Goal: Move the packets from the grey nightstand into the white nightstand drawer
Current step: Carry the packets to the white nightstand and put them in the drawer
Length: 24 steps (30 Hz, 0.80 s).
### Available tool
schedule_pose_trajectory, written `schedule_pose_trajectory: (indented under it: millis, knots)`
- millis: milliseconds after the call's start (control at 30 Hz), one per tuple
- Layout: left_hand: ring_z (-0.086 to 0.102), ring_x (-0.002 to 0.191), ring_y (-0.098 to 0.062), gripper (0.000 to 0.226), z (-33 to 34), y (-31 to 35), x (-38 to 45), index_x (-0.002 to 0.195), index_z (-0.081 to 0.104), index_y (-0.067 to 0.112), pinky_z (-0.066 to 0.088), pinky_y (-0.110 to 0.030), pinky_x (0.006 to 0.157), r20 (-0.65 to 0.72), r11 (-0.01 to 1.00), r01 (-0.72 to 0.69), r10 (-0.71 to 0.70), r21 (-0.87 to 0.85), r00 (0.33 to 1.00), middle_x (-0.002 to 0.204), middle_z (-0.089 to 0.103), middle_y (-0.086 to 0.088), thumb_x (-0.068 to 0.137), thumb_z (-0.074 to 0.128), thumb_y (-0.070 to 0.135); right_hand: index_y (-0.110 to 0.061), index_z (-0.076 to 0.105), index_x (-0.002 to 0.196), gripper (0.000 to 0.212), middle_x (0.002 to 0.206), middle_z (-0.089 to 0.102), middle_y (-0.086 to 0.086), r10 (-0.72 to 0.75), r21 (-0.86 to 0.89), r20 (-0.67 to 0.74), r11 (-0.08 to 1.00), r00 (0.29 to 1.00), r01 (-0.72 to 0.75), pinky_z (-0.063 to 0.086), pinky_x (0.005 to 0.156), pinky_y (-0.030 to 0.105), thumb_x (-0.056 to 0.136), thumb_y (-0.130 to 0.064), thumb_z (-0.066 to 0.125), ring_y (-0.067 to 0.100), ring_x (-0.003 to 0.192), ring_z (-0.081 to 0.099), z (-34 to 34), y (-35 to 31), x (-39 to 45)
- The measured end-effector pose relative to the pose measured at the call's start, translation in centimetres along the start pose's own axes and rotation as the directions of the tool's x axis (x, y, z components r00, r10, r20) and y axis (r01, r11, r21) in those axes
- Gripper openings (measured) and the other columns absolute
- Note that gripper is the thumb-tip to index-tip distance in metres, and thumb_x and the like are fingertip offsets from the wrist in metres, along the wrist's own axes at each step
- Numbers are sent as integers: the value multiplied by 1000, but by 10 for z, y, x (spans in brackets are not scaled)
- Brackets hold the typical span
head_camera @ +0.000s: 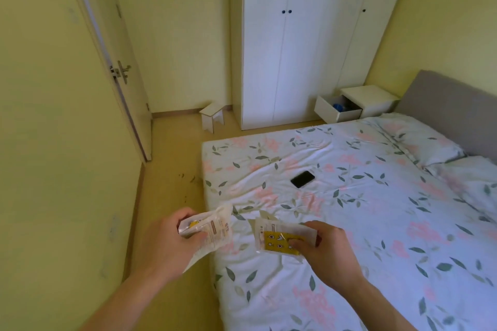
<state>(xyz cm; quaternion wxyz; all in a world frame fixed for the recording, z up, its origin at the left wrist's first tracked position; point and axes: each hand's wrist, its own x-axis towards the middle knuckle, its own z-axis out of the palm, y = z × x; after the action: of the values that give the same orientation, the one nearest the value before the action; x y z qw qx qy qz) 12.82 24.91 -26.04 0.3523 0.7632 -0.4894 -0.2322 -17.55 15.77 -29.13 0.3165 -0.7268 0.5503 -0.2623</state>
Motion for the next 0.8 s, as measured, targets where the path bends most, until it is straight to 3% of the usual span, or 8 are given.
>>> schedule_pose_trajectory:
  millis: [200, 367, 500, 600, 733, 800]
  knots:
    - [69, 66, -6, 21, -6, 7, 76, 85, 70, 34, 47, -19, 44, 123, 989, -103, 116, -105, 986, 82, 71, 24, 84, 80, 15, -20, 70, 73, 16, 63, 61, -6, 81, 20, -135, 997, 988, -79, 37, 50, 25, 82, -26, 81, 10, 52, 50, 7, -26, 23]
    - [69, 71, -3, 19, -6, -5, 158, 85, 70, 33, 49, -22, 48, 201, 987, -133, 150, -92, 968, 83, 72, 25, 84, 81, 19, -29, 71, 72, 15, 62, 62, -14, 144, 44, -213, 990, 967, -137, 38, 49, 19, 81, -24, 83, 7, 55, 54, 27, -31, 76]
    - [69, 72, -1, 20, -6, -13, 246, 86, 70, 33, 50, -20, 48, 232, 987, -137, 153, -86, 961, 84, 72, 24, 84, 81, 17, -28, 74, 73, 15, 66, 68, -11, 194, 100, -227, 979, 954, -175, 47, 54, 29, 80, -19, 84, 10, 62, 62, 60, -35, 146]
    - [70, 70, -4, 21, -8, -11, 310, 85, 69, 34, 52, -23, 48, 251, 990, -120, 135, -73, 959, 85, 73, 20, 83, 81, 17, -28, 73, 72, 17, 65, 67, -15, 221, 131, -210, 972, 953, -196, 43, 51, 20, 81, -19, 83, 6, 61, 60, 75, -43, 206]
    - [71, 70, -2, 18, -23, -12, 394, 86, 69, 35, 57, -28, 50, 239, 990, -131, 138, -43, 961, 86, 72, 27, 84, 81, 22, -17, 63, 64, 27, 59, 56, -7, 211, 113, -189, 975, 959, -192, 33, 49, 21, 82, -24, 82, 6, 51, 46, 91, -64, 293]
    - [71, 69, -2, 18, -35, -16, 432, 85, 68, 33, 54, -26, 46, 222, 990, -124, 136, -67, 965, 86, 72, 27, 84, 81, 21, -23, 62, 62, 29, 57, 56, -9, 198, 113, -181, 977, 963, -180, 33, 50, 21, 83, -27, 81, 6, 50, 47, 97, -77, 335]
